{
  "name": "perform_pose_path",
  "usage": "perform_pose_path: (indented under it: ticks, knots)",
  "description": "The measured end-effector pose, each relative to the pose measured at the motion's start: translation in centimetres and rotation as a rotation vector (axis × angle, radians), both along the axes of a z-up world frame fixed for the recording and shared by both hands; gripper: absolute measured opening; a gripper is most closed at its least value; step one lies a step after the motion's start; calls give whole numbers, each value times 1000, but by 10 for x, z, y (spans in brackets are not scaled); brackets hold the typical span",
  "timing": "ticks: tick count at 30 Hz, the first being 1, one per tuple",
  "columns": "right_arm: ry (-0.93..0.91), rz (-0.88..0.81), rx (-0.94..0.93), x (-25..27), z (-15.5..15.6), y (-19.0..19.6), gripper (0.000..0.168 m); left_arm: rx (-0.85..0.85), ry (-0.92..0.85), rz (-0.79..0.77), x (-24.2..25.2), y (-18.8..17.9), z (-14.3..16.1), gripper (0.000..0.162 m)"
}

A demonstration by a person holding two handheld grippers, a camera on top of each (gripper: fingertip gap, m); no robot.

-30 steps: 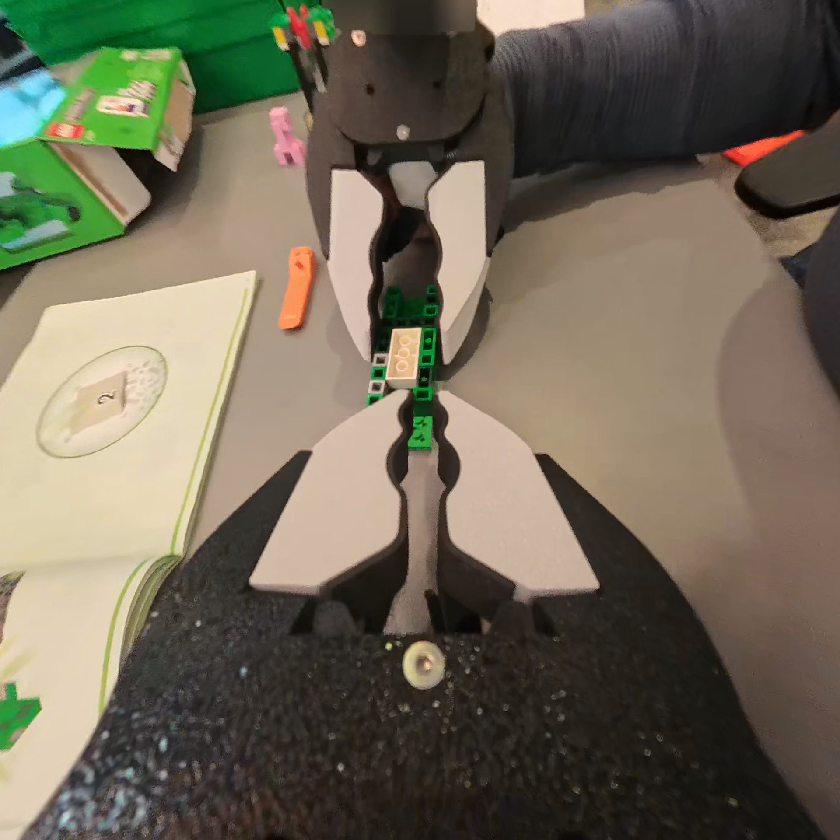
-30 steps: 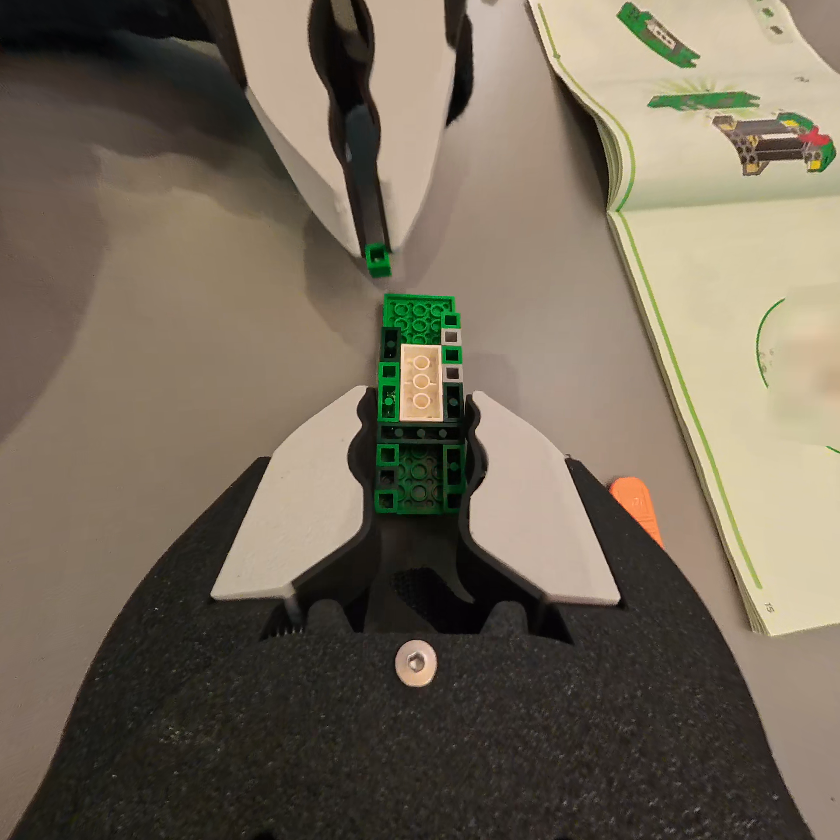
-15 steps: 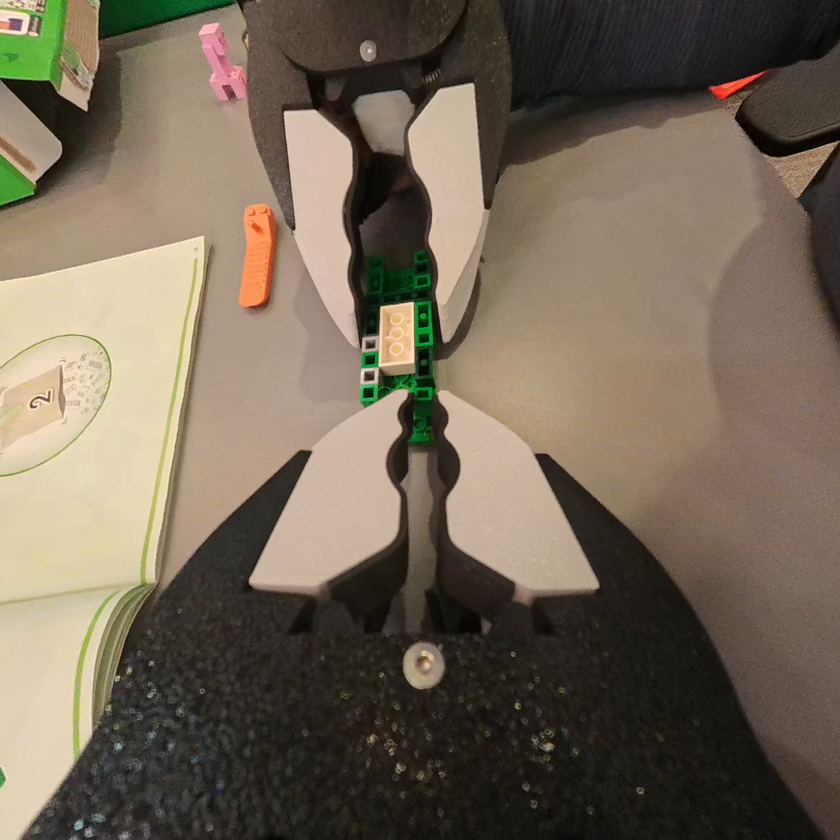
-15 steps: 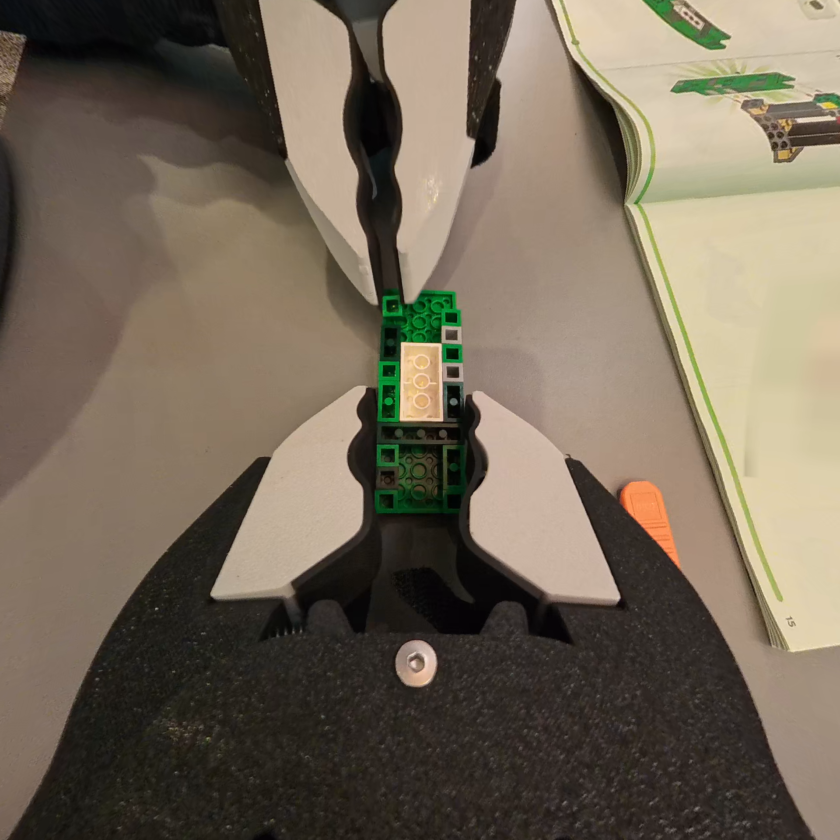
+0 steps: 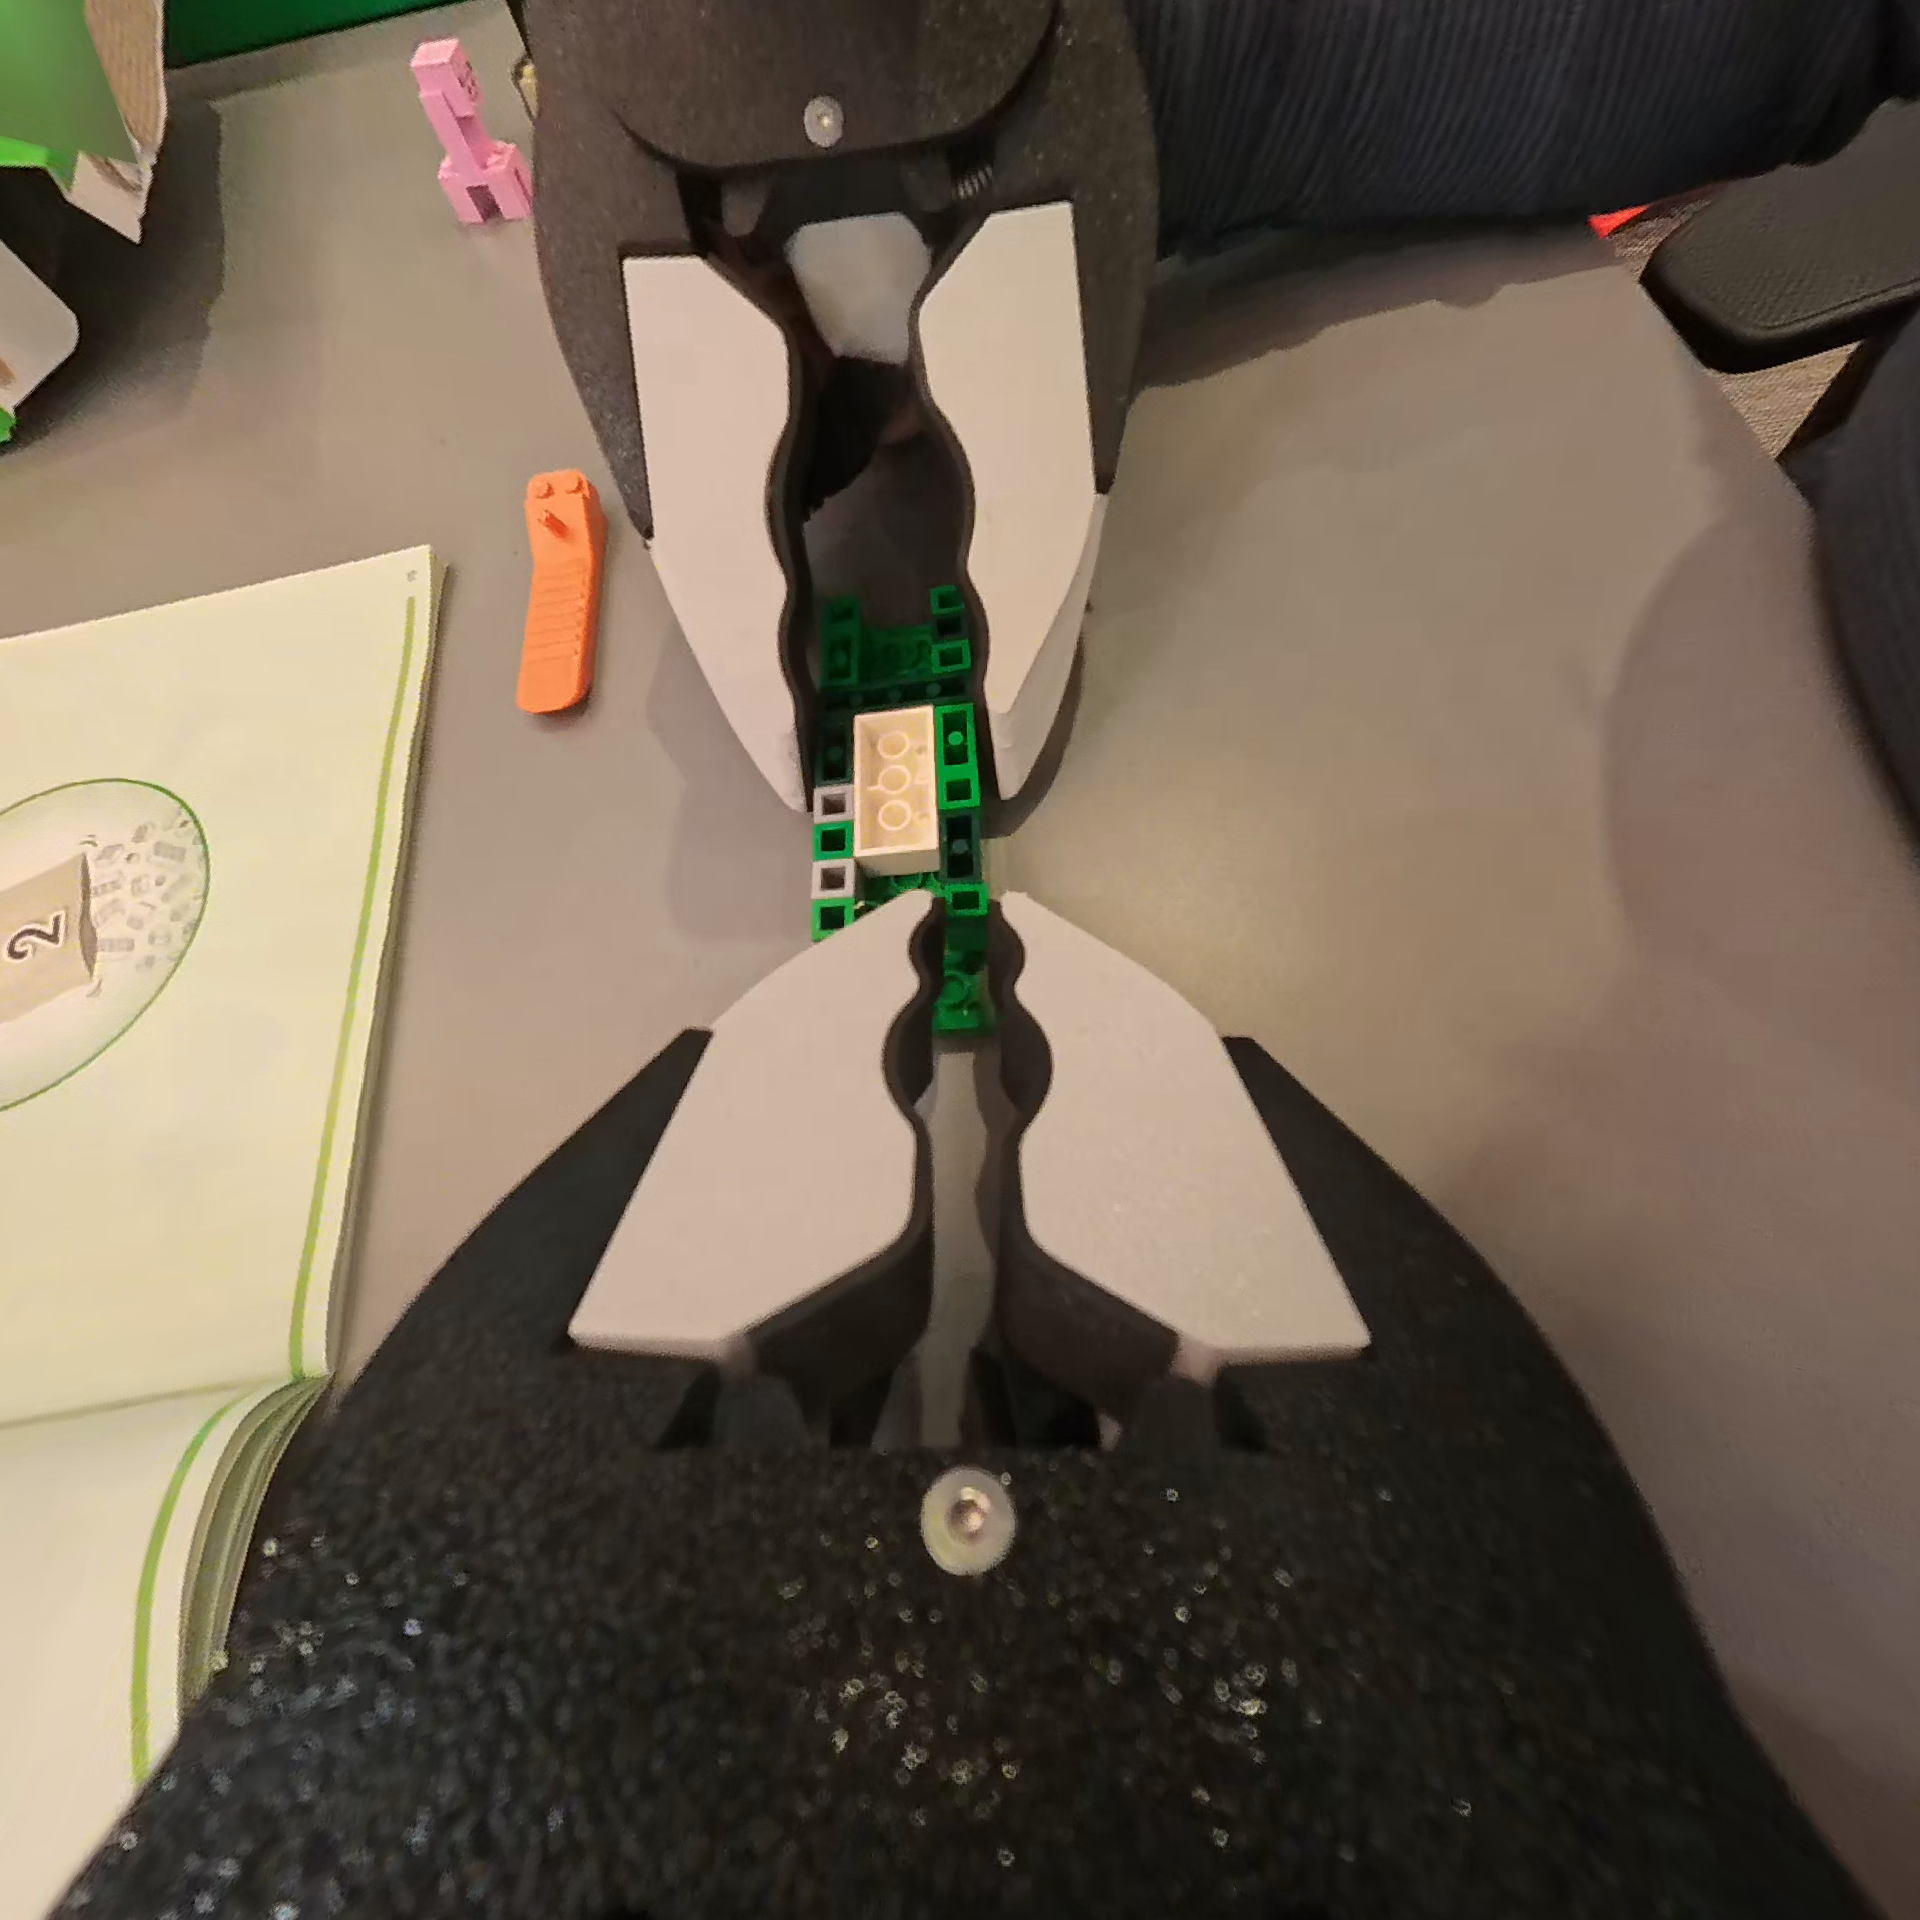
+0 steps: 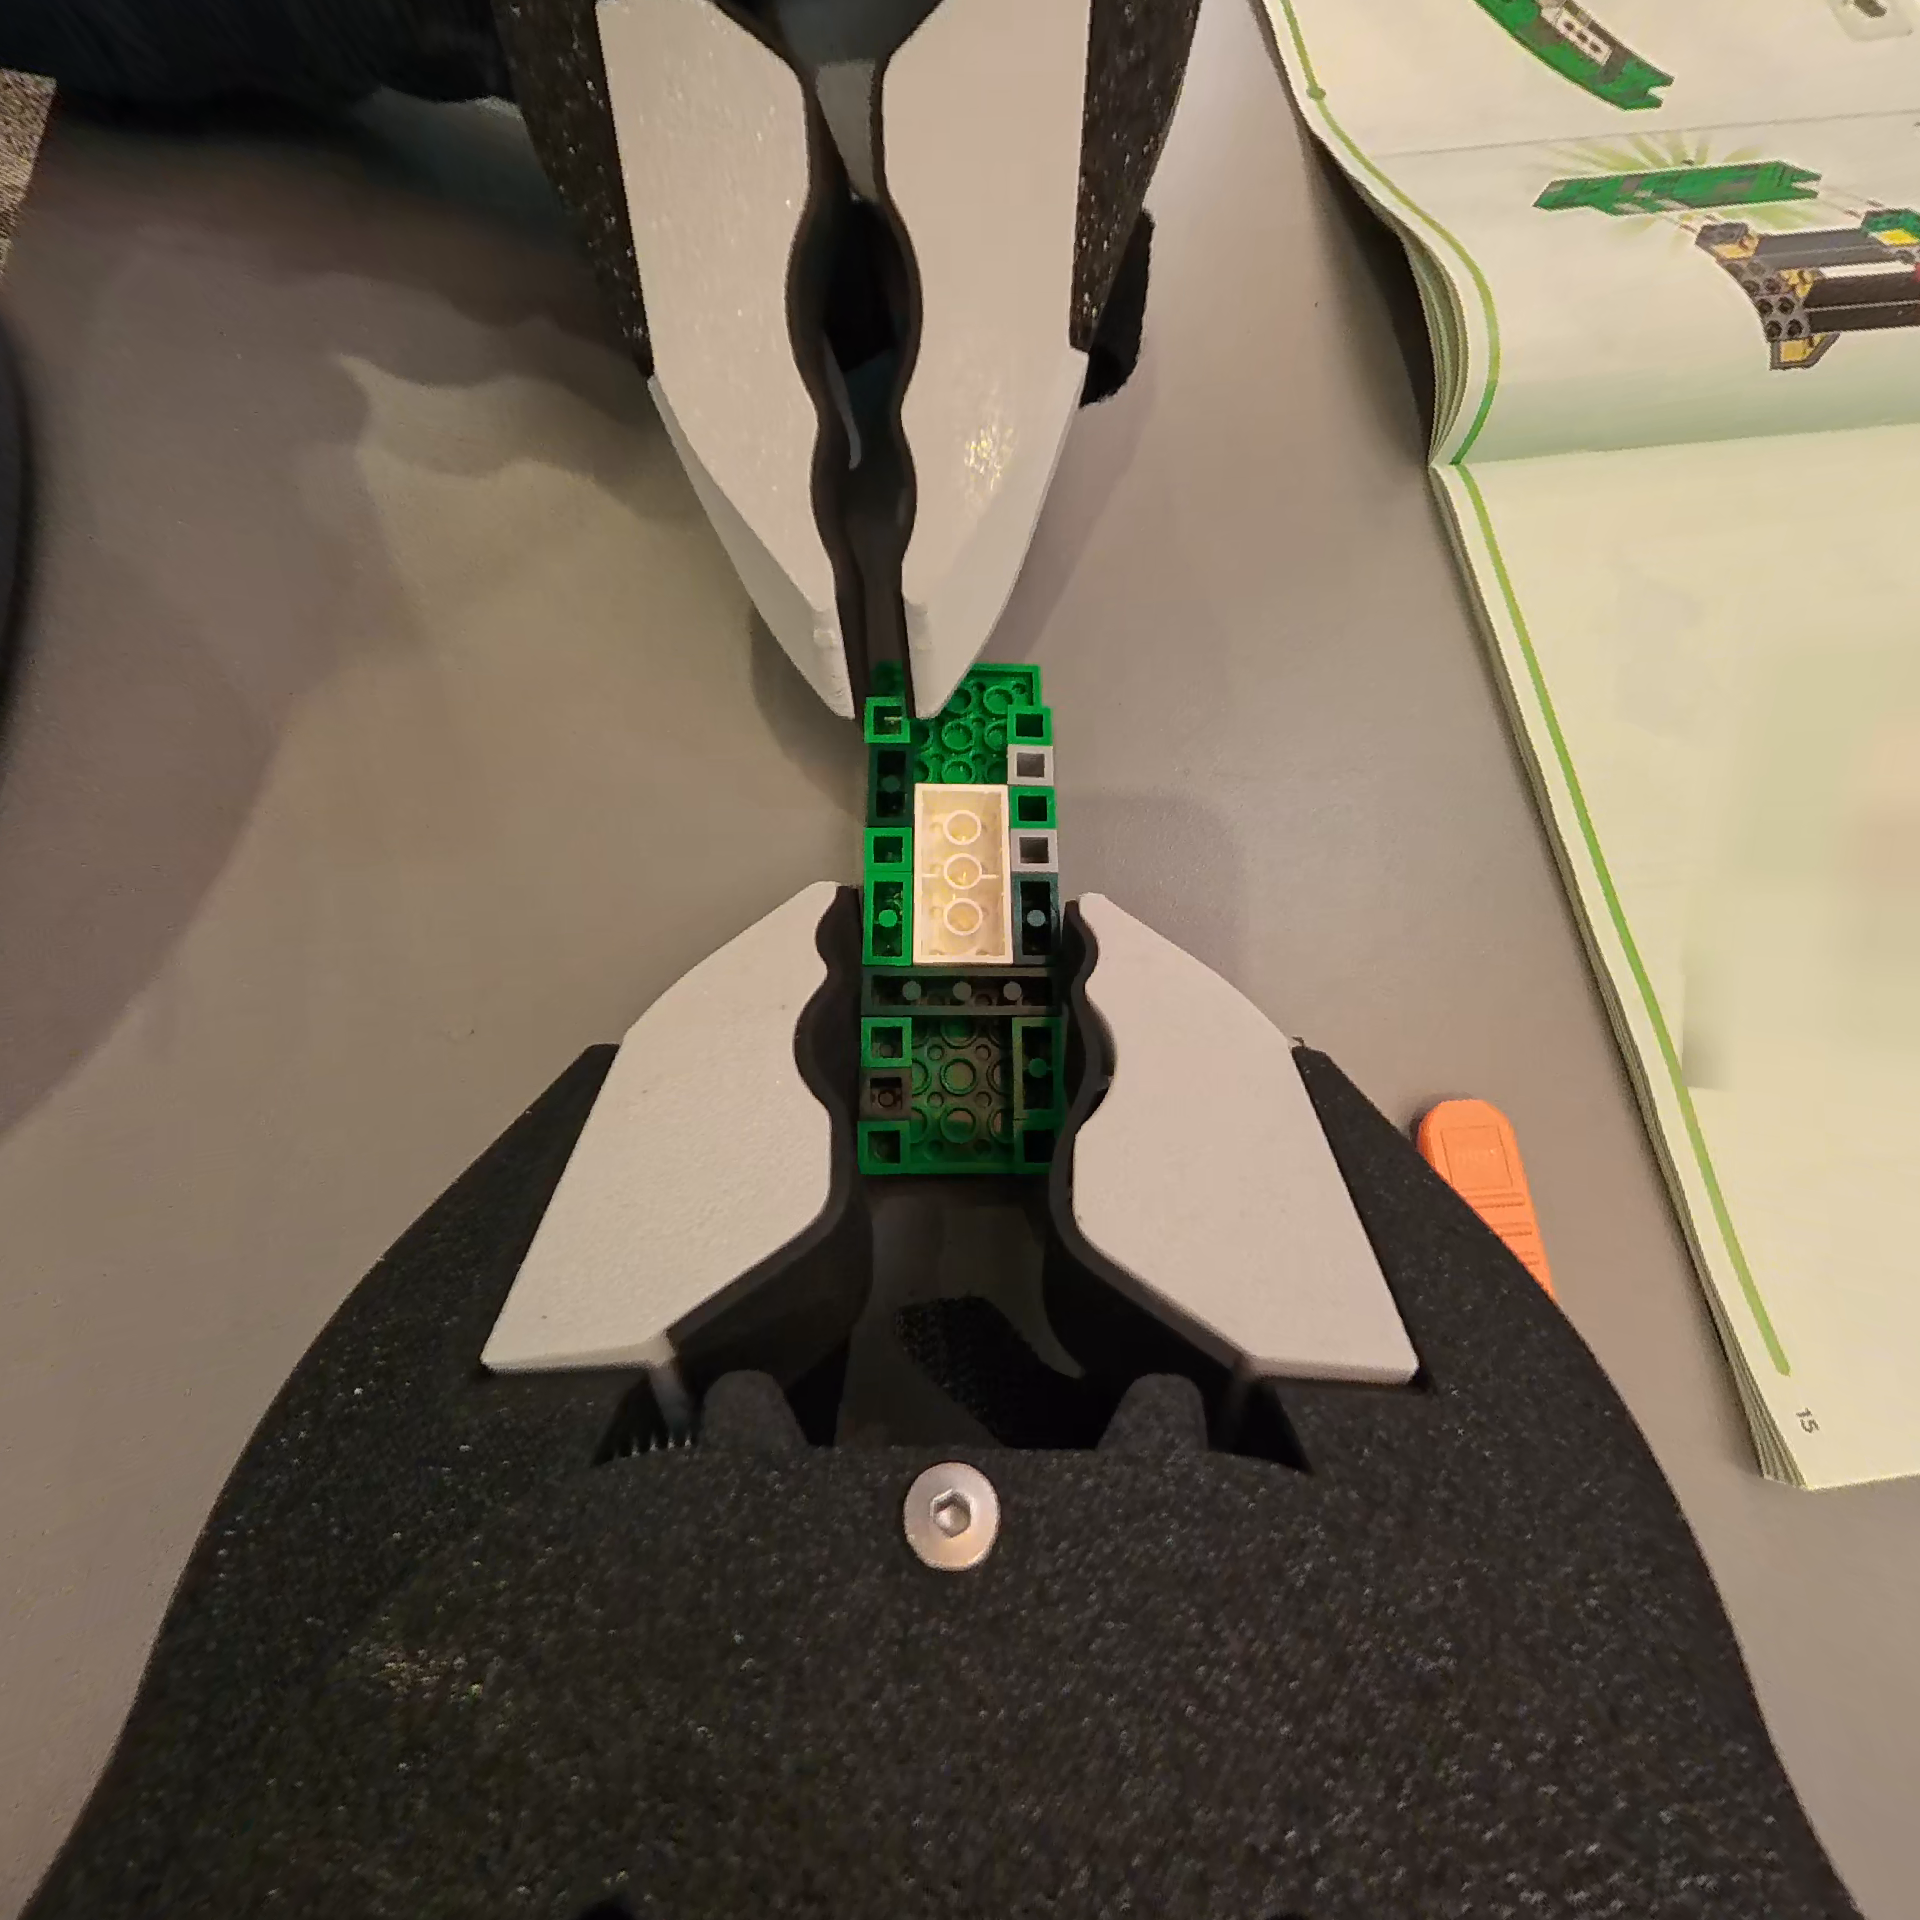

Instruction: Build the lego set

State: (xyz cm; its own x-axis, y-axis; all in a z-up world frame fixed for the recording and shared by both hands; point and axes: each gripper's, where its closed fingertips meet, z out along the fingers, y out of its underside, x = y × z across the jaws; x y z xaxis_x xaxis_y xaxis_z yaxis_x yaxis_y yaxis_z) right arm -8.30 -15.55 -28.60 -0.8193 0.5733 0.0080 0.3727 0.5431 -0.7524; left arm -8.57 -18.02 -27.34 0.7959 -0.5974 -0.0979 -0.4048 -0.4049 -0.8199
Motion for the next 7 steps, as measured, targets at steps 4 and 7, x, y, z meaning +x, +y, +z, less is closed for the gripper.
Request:
perform_pose_path:
  ticks: [4,7]
  knots:
    - [-1,0,1,0,0,0,36,-7,0,7,0,0,-1,7]
    - [-1,0,1,0,0,0,36,-2,7,19,0,0,-1,7]
